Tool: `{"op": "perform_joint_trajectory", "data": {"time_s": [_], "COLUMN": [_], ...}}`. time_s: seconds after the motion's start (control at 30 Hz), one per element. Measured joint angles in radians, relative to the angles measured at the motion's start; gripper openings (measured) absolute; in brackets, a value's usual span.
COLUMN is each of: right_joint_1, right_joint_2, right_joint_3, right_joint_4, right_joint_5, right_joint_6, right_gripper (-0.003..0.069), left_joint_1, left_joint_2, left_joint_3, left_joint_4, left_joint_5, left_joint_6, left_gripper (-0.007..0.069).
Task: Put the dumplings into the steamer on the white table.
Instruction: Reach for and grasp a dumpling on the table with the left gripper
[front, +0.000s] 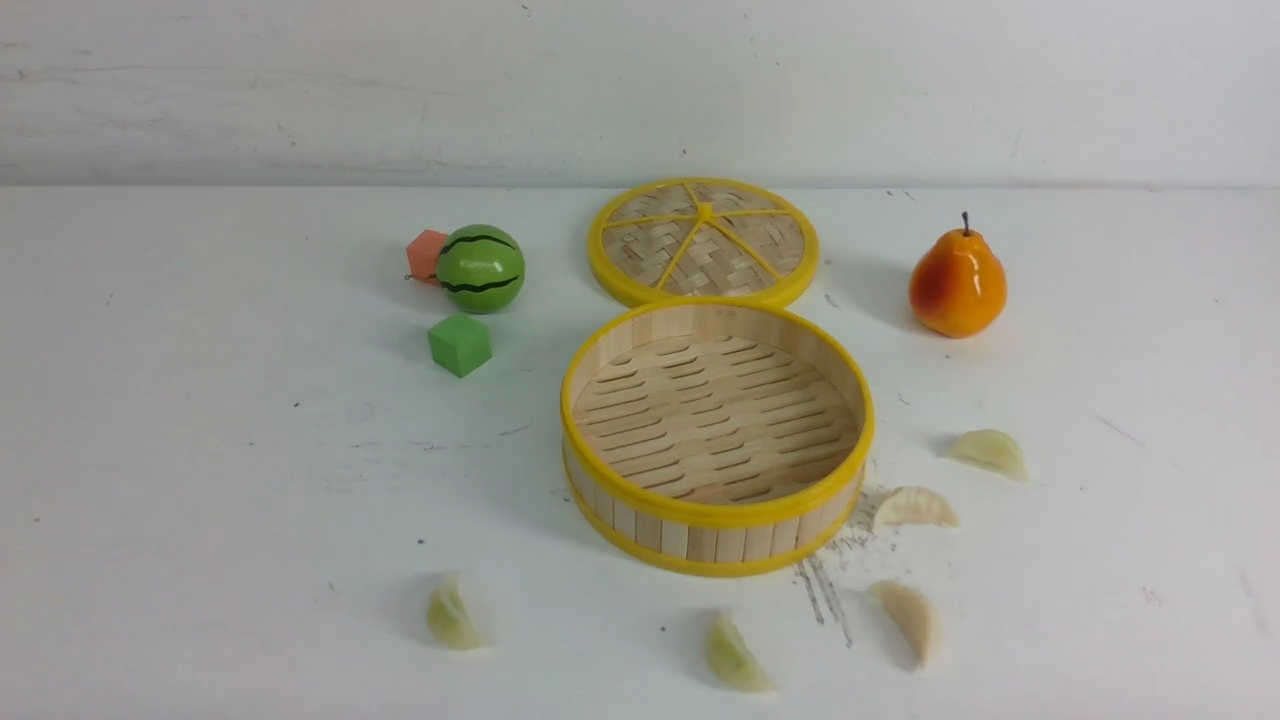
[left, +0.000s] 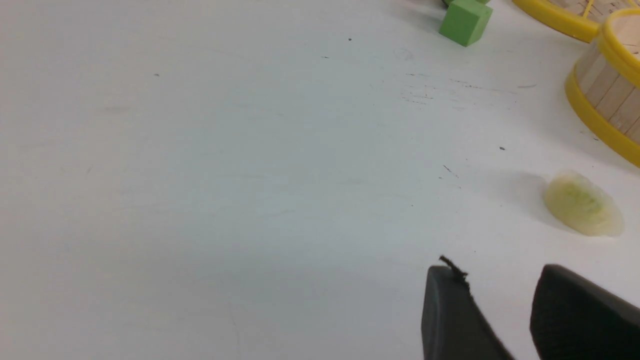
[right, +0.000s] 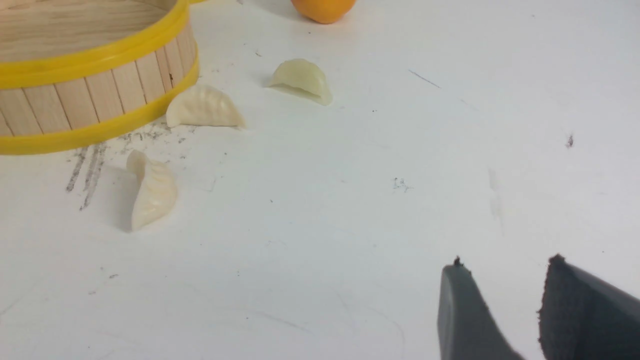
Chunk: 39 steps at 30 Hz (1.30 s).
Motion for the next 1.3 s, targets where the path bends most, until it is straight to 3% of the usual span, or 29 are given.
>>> {"op": "perform_joint_trajectory", "data": {"time_s": [1.3], "right_joint_1": [0.0], "right_joint_2": [0.0], "right_joint_3": [0.0], "right_joint_4": [0.026], "right_joint_5": [0.0], "right_joint_6": [0.001], "right_gripper": [0.024], "left_joint_1": [0.0], "left_joint_2": [0.0], "left_joint_3": [0.0], "left_joint_4": [0.019], "left_joint_5": [0.0], "left_joint_6": [0.0], "left_gripper": [0.0238]}}
